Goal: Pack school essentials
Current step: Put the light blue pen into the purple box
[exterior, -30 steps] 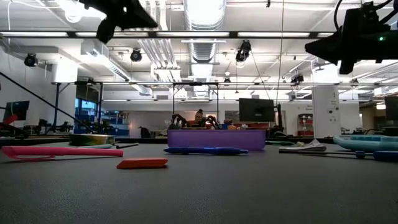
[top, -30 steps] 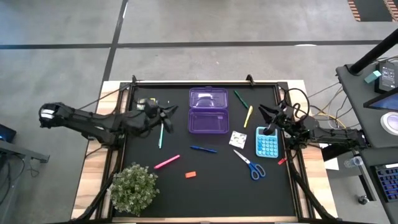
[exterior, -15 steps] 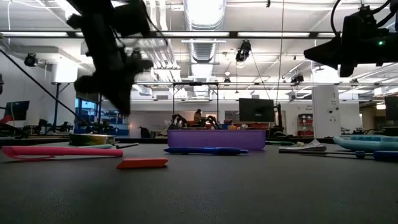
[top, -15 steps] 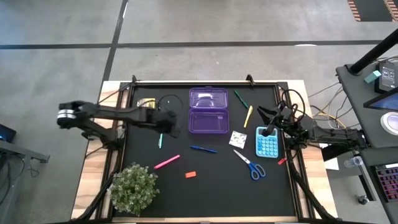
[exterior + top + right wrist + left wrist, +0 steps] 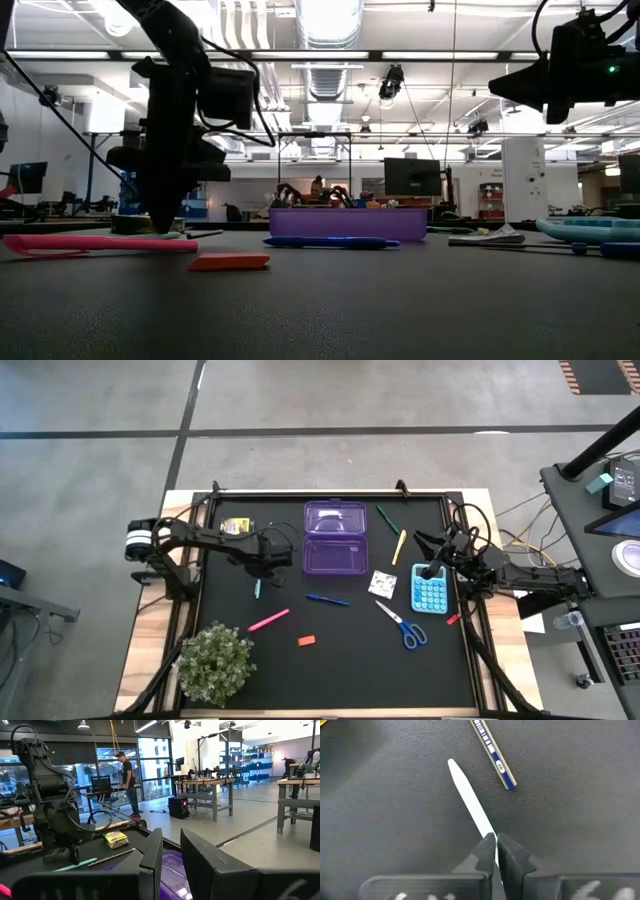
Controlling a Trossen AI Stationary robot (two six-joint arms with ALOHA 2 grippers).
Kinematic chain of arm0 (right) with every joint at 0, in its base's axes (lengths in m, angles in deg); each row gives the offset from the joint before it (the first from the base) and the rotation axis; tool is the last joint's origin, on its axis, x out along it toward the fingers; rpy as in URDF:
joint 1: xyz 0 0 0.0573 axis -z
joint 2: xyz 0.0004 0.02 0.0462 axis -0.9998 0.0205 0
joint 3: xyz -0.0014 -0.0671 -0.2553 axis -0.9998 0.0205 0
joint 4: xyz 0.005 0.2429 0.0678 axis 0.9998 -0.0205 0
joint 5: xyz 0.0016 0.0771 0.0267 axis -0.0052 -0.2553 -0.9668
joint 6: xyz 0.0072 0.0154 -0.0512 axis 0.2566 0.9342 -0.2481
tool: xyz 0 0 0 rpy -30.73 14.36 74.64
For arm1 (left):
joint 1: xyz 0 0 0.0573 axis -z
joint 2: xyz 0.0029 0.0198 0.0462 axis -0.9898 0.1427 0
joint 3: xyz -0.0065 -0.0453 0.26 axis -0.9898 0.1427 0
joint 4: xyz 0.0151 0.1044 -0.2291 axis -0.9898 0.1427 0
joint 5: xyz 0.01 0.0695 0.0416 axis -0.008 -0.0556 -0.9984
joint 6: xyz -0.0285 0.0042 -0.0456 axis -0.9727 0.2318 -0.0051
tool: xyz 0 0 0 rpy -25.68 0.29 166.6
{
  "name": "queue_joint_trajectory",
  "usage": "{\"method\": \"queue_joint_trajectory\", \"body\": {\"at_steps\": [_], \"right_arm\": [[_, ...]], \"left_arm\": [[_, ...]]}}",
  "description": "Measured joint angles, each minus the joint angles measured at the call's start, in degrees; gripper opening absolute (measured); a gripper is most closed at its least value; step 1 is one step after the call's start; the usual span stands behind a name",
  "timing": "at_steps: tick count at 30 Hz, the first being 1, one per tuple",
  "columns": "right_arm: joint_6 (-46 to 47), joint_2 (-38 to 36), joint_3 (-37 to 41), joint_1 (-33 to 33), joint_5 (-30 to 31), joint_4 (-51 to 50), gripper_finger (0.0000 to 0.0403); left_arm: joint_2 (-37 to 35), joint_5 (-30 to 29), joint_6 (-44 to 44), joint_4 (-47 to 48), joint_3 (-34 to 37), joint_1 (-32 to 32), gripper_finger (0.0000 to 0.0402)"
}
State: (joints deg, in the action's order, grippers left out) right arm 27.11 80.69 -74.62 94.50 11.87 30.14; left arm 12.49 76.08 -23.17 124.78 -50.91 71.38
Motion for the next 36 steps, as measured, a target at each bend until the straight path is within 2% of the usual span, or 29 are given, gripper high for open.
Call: {"method": "queue_joint_trajectory", "body": {"at_steps": [4, 11, 16, 20, 29, 36], "right_arm": [[0.00, 0.00, 0.00, -0.01, -0.02, 0.00, 0.0059], [0.00, 0.00, 0.00, 0.00, 0.00, 0.00, 0.0059], [0.04, 0.00, 0.00, 0.00, -0.02, 0.02, 0.0059], [2.07, 0.00, 0.00, -0.02, 0.00, 0.04, 0.0059], [3.06, -0.02, 0.00, 0.00, 0.00, 0.09, 0.0059], [3.30, -0.02, 0.00, -0.02, 0.00, 0.50, 0.0059]], "left_arm": [[-1.53, 0.04, 0.58, -0.01, 0.08, -0.02, 0.0037], [-2.86, -2.26, -0.08, -0.41, 1.42, -0.02, 0.0132], [-2.20, -3.41, 0.62, -5.71, 3.17, -0.13, 0.0158], [-1.59, -3.58, 1.24, -6.61, 3.49, -0.13, 0.0149], [-1.33, -3.32, 1.56, -7.52, 5.02, -0.02, 0.0097], [-1.72, -3.63, 5.50, -7.99, 5.41, -0.02, 0.0015]]}}
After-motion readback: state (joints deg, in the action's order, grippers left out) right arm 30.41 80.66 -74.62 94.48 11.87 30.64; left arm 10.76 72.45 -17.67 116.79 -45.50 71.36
